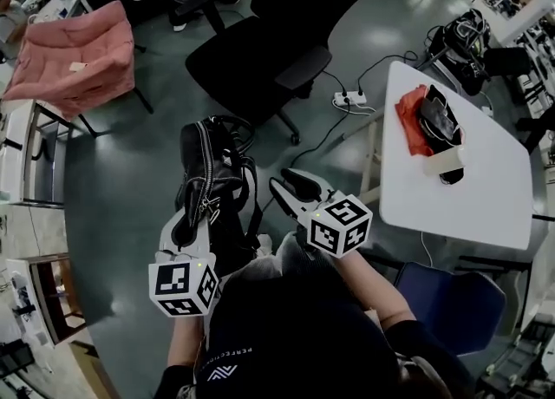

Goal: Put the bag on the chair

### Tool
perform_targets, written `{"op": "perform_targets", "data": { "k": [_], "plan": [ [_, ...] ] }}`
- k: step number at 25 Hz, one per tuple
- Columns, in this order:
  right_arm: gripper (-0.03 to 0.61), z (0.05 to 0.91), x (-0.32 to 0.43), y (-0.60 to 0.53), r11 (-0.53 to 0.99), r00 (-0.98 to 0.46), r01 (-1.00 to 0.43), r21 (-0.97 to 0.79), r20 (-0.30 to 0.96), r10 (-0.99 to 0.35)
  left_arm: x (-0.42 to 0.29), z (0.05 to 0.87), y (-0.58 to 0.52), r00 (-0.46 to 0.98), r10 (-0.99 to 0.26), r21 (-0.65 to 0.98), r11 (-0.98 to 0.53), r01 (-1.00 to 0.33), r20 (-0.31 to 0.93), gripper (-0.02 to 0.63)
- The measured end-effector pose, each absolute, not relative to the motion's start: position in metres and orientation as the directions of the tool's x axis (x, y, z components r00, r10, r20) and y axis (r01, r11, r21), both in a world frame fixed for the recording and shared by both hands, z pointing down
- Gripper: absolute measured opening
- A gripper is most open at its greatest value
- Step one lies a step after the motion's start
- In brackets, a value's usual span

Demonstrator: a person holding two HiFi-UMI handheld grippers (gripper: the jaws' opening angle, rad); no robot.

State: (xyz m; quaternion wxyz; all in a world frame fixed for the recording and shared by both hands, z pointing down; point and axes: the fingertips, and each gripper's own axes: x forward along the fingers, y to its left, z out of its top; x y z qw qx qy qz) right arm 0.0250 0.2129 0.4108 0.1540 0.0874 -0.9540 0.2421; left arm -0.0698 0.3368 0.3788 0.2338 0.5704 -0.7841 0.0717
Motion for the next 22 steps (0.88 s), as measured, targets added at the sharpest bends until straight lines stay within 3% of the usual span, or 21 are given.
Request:
{"op": "perform_targets", "data": {
  "k": [22],
  "plan": [
    [0.104,0.418,-0.036,0.067,0.86,-0.951,-0.141,-0.491,0.309,0.02,-0.14,0.376,0.19,-0.399,-0.799,0.107,0.492,-0.864,0.449,0.015]
  ]
}}
